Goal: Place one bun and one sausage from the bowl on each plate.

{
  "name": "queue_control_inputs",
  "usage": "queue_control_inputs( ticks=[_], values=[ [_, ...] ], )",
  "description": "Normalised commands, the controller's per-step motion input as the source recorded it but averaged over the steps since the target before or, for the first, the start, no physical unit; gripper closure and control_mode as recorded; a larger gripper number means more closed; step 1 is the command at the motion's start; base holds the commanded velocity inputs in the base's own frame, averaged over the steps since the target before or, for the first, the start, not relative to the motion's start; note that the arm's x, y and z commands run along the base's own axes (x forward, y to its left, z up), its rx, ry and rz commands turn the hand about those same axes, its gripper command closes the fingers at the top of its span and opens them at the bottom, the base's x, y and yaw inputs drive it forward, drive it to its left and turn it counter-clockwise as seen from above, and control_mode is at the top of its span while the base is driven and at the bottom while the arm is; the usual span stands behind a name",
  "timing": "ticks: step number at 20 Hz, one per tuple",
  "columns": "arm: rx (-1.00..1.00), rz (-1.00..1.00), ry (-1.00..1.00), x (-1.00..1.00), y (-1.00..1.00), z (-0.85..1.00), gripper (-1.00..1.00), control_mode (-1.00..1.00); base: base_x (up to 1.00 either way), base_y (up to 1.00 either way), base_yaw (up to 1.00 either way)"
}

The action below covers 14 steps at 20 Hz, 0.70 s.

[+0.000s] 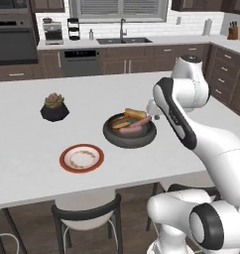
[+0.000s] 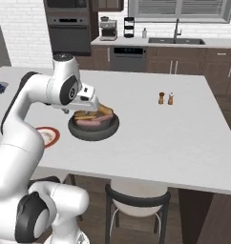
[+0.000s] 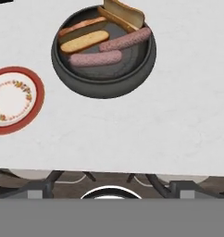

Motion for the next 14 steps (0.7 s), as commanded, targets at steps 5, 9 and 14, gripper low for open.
queue_control_inputs(
  ticks=[5, 9, 14],
  values=[
    [0.0, 0.0, 0.03, 0.4, 0.01, -0.04, -1.0, -1.0, 0.6, 0.0, 0.0],
    [0.0, 0.0, 0.07, 1.0, 0.08, -0.45, -1.0, -1.0, 0.0, 0.0, 0.0],
    [-0.02, -0.21, -0.01, 0.89, 0.02, -0.6, -1.0, -1.0, 0.0, 0.0, 0.0]
  ],
)
